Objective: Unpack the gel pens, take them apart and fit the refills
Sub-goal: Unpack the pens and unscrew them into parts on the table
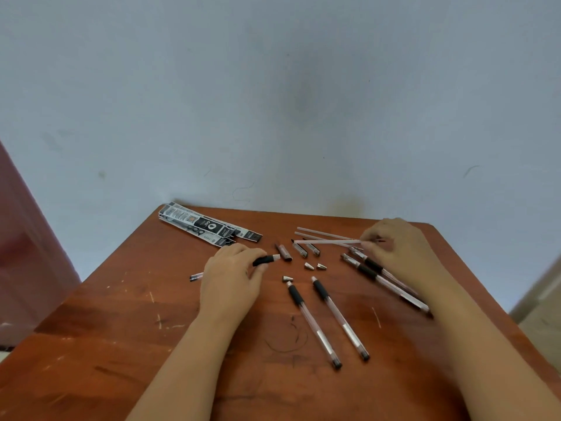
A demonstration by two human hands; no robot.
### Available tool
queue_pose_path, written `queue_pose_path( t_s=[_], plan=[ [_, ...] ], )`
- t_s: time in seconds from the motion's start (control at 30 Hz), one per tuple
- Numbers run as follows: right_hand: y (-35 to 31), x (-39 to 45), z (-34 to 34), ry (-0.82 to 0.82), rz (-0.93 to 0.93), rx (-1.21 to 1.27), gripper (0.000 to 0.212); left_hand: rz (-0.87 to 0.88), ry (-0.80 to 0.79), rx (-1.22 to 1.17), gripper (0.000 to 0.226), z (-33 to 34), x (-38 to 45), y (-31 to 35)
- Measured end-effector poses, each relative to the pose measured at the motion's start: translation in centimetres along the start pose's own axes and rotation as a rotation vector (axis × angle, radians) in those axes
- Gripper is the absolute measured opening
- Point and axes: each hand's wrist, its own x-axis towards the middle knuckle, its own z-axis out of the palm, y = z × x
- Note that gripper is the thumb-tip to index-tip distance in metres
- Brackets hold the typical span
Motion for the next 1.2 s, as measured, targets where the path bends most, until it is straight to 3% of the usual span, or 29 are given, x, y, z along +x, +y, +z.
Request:
queue_pose_path(
  t_s=[0.13,0.3,0.43,0.73,1.2],
  plan=[
    [1.2,0.5,1.6,0.18,0.212,-0.001,0.017,-0.002,-0.003,-0.03,0.021,0.1,-0.1,0.1],
    [1.6,1.9,3.5,0.173,0.361,-0.029,0.019,0.033,-0.051,-0.019,0.021,0.3,0.0,0.4],
    [1.2,3.4,4.2,0.041,0.368,-0.184,0.021,0.053,-0.054,-0.034,0.021,0.3,0.0,0.4],
    [1.2,5.2,4.6,-0.113,0.414,-0.223,0.018,0.064,-0.086,-0.028,0.026,0.4,0.2,0.3],
    [2.2,4.7,4.8,0.027,0.379,0.004,0.016,0.055,-0.107,-0.015,0.027,0.7,0.3,0.1]
  ],
)
